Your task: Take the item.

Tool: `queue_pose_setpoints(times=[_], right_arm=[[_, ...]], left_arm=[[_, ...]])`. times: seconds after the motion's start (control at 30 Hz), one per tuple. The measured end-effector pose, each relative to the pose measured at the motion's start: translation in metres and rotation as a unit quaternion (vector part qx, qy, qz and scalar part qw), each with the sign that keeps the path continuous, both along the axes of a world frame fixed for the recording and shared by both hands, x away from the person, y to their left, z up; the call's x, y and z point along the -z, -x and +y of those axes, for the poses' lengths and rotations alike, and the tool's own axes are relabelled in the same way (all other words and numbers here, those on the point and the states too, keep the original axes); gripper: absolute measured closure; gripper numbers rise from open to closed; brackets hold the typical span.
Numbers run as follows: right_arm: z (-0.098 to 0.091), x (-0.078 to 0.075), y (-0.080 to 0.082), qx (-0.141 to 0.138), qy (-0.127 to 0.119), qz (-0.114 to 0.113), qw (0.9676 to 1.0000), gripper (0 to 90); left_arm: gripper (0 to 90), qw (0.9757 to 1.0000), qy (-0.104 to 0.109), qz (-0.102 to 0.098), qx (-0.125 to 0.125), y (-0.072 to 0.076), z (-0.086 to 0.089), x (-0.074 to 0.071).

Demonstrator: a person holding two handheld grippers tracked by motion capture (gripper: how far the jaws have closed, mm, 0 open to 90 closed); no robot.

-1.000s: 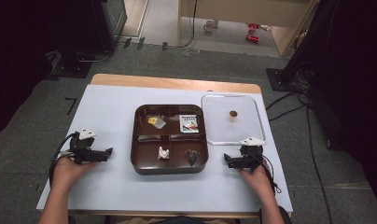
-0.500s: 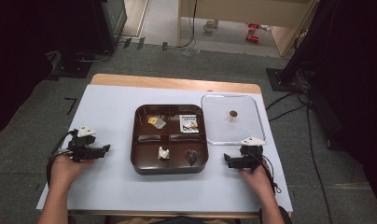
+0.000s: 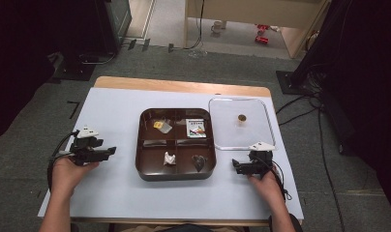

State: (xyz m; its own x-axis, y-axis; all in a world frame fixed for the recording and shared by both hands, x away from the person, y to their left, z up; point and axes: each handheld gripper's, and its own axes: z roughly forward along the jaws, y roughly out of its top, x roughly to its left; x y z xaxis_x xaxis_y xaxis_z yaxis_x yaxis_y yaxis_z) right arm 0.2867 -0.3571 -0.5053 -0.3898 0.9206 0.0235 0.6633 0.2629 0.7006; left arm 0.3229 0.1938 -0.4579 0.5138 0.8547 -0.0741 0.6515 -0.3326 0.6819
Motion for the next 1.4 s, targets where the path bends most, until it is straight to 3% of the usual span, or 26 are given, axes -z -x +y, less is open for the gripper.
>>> queue_pose_setpoints(times=[0.03, 0.17, 0.43, 0.53, 0.73, 1.0, 1.2, 1.4], right_arm=[[0.000, 0.000, 0.000, 0.000, 0.000, 0.000, 1.0000, 0.0], [0.000, 0.000, 0.000, 0.000, 0.000, 0.000, 1.0000, 0.0], [0.000, 0.000, 0.000, 0.000, 0.000, 0.000, 1.0000, 0.0], [0.000, 0.000, 0.000, 0.000, 0.000, 0.000, 1.0000, 0.0], [0.000, 0.000, 0.000, 0.000, 0.000, 0.000, 1.0000, 0.0], [0.000, 0.000, 0.000, -0.001, 0.000, 0.000, 1.0000, 0.0], [0.000, 0.000, 0.000, -0.001, 0.001, 0.000, 1.0000, 0.0], [0.000, 0.000, 0.000, -0.001, 0.001, 0.000, 1.0000, 0.0]], left_arm=[[40.6, 1.0000, 0.008, 0.002, 0.005, 0.000, -0.001, -0.001], [39.7, 0.9999, 0.003, -0.006, 0.015, 0.000, -0.004, -0.005], [39.5, 0.9993, 0.015, -0.005, 0.035, 0.000, -0.015, -0.014], [39.7, 0.9986, 0.031, 0.003, 0.042, -0.001, -0.020, -0.019], [39.9, 0.9974, 0.034, -0.021, 0.061, 0.003, -0.029, -0.026], [37.6, 0.9949, 0.046, -0.020, 0.088, 0.003, -0.046, -0.033], [36.9, 0.9944, 0.039, -0.022, 0.095, 0.004, -0.056, -0.037], [36.6, 0.9927, 0.053, -0.020, 0.107, 0.003, -0.066, -0.041]])
